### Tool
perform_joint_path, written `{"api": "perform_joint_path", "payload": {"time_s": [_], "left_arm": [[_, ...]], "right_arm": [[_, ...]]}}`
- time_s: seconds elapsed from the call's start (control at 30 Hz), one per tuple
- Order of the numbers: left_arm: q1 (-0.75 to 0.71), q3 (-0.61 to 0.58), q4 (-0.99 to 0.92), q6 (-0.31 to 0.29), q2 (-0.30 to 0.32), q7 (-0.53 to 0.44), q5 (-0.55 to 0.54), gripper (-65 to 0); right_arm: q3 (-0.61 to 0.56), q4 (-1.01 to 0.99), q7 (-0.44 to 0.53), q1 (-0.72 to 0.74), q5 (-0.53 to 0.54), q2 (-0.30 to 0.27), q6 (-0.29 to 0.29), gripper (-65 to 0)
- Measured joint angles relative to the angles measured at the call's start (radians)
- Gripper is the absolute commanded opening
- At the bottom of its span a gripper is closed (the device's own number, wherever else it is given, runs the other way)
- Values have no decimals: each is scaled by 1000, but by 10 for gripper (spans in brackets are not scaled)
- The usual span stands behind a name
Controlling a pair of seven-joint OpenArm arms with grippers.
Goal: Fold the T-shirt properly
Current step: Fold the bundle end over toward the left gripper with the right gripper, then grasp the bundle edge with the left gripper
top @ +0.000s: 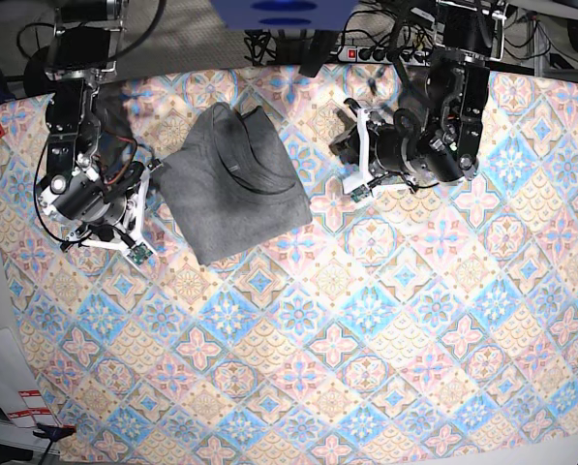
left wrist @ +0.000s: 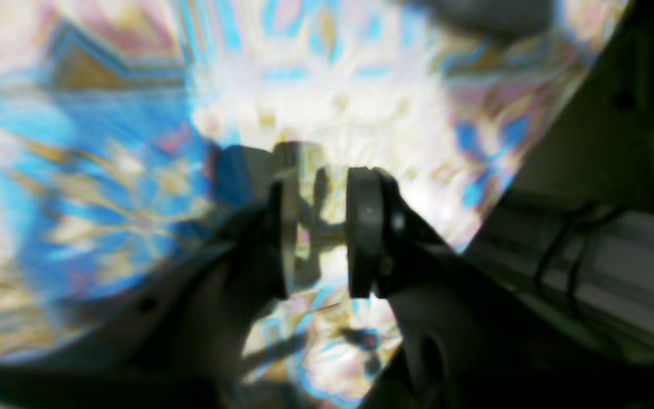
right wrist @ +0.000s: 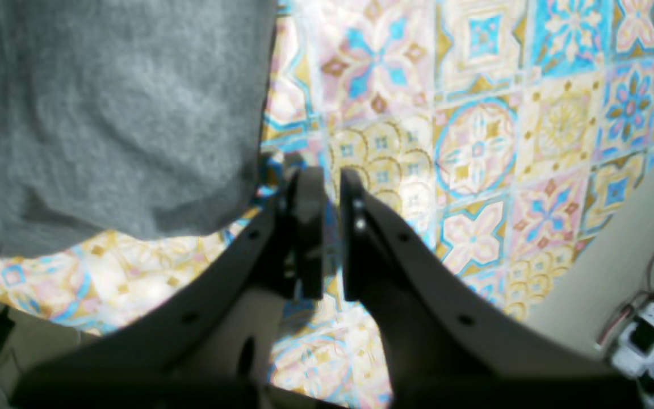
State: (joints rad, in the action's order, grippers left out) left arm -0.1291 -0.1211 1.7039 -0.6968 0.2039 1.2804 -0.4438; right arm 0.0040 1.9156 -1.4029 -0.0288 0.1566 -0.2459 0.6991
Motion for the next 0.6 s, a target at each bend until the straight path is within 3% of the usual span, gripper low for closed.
{"api": "perform_joint_path", "payload": {"time_s": [0.17, 0.27, 0.37, 0.6], "left_arm": [[3, -97, 71, 4, 13, -11, 1, -533], [-7, -208, 32, -1, 9, -3, 47, -533], [5, -240, 31, -3, -5, -10, 116, -533], [18, -242, -47, 0, -75, -10, 316, -533]], "right_arm": [[62, -2, 21, -26, -24, -16, 0, -605], [68, -12, 0, -48, -190, -24, 0, -605], [64, -51, 16, -49, -280, -17, 0, -605], [13, -169, 70, -51, -290, -20, 0, -605]]}}
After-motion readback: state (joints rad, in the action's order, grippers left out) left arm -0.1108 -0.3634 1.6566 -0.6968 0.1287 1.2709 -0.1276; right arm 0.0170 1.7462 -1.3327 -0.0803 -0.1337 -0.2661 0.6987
